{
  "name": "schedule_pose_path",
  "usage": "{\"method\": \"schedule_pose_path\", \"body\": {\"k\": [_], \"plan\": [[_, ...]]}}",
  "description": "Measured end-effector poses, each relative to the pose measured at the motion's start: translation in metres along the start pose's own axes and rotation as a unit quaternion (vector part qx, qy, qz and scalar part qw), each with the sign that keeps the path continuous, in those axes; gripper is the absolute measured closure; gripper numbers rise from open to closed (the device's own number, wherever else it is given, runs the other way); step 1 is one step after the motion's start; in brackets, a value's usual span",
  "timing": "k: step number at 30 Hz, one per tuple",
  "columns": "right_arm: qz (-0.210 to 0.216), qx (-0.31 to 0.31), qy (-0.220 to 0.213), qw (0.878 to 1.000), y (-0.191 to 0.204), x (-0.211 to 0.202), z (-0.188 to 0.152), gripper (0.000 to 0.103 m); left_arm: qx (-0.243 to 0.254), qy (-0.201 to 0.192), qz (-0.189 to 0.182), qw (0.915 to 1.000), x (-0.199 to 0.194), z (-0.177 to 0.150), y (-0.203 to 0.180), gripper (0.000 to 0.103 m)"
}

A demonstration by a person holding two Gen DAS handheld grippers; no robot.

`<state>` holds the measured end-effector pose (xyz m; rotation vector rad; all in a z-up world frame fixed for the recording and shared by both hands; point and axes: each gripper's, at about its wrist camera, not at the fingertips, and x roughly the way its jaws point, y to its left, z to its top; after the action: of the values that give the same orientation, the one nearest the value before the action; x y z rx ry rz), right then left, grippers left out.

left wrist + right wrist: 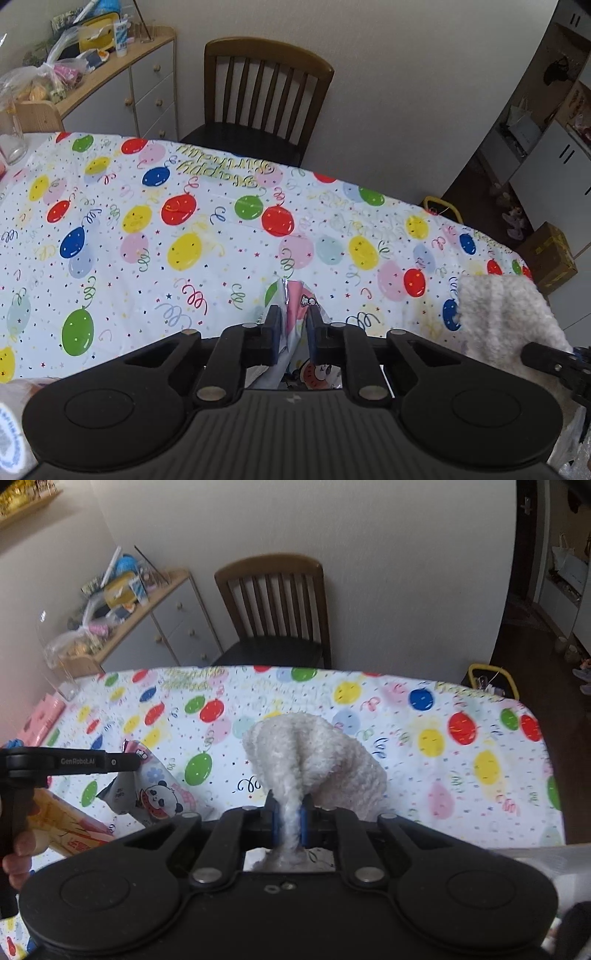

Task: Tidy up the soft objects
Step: 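Lift the panda packet and white cloth and carry both over the box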

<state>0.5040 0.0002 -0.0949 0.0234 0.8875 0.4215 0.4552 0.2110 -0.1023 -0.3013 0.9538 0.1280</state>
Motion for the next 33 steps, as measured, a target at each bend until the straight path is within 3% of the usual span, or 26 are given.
{"method": "schedule_pose_path", "body": {"k": [15, 24, 33], "plan": [[0.003, 0.000, -0.062, 0.998, -0.037, -0.120, -0.021, 0.094, 0.032, -0.047, -0.039, 0.9976, -0.092, 0.007, -0.046, 0.089], [-0.003, -0.002, -0.093, 0.996, -0.067, -0.186, -0.040, 0.094, 0.076, -0.058, -0.088, 0.9916, -0.143, -0.014, -0.108, 0.089], [-0.018, 0.005, -0.107, 0.994, -0.104, -0.225, -0.065, 0.094, 0.116, -0.054, -0.139, 0.9820, -0.169, -0.042, -0.182, 0.089]]}}
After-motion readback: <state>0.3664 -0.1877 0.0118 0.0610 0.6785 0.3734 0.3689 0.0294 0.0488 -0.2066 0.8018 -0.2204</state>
